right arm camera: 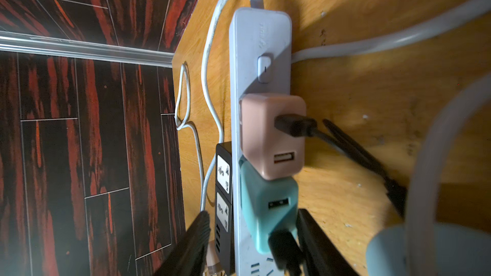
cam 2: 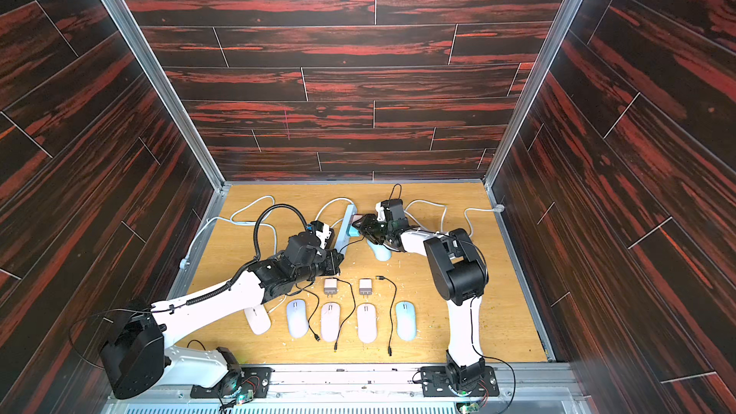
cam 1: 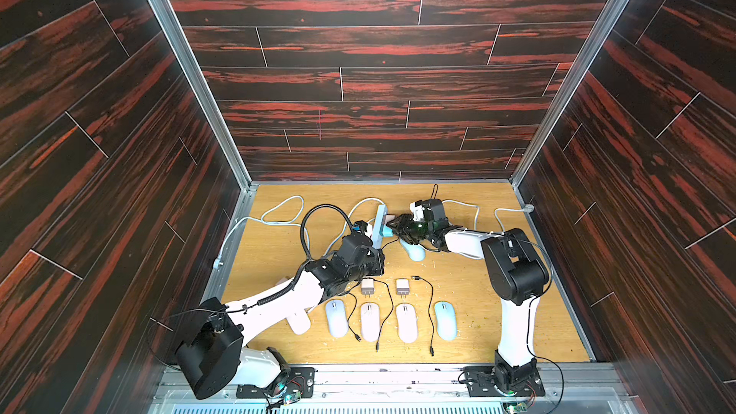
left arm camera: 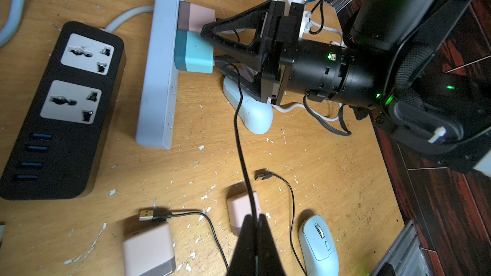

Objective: Unplug the wireless mouse
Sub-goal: Remove the plug from the socket, then place the power cord at the center of the board.

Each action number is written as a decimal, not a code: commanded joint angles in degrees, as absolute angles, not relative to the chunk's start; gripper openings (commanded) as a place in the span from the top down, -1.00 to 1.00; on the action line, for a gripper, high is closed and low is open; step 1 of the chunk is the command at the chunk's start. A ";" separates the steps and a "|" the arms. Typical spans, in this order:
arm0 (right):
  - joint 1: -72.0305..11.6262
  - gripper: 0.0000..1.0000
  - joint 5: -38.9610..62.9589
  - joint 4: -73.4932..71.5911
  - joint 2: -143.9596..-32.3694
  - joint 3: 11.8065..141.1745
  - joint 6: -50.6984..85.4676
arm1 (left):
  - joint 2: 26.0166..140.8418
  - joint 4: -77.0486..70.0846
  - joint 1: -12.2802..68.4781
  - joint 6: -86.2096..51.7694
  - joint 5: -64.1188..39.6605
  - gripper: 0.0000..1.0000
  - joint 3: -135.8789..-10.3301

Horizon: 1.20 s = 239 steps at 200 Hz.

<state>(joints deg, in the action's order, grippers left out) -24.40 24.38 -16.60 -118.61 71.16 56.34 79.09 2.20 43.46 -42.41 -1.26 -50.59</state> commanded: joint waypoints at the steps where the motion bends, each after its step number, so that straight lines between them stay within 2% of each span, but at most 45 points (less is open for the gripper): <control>1: -24.35 -0.05 27.75 -16.42 -120.86 73.16 56.94 | 78.86 3.25 43.37 -41.85 -1.31 1.00 -52.05; 46: -24.39 0.01 30.00 -17.50 -123.00 74.44 57.73 | 78.84 3.25 43.42 -41.85 -1.23 1.00 -52.25; 69: -24.35 -0.19 28.73 -16.21 -122.81 73.51 57.35 | 79.00 3.20 43.36 -41.88 -1.14 1.00 -52.29; 84: -24.35 -0.21 27.99 -15.93 -122.61 72.67 57.13 | 79.16 3.16 43.38 -41.84 -1.30 1.00 -52.29; 138: -24.35 -0.13 34.21 -26.92 -124.76 71.65 61.67 | 79.21 2.99 43.35 -41.93 -1.32 1.00 -52.29; 239: -25.40 -0.08 33.81 -22.51 -126.98 74.62 60.12 | 79.18 3.08 43.37 -41.93 -1.14 1.00 -51.93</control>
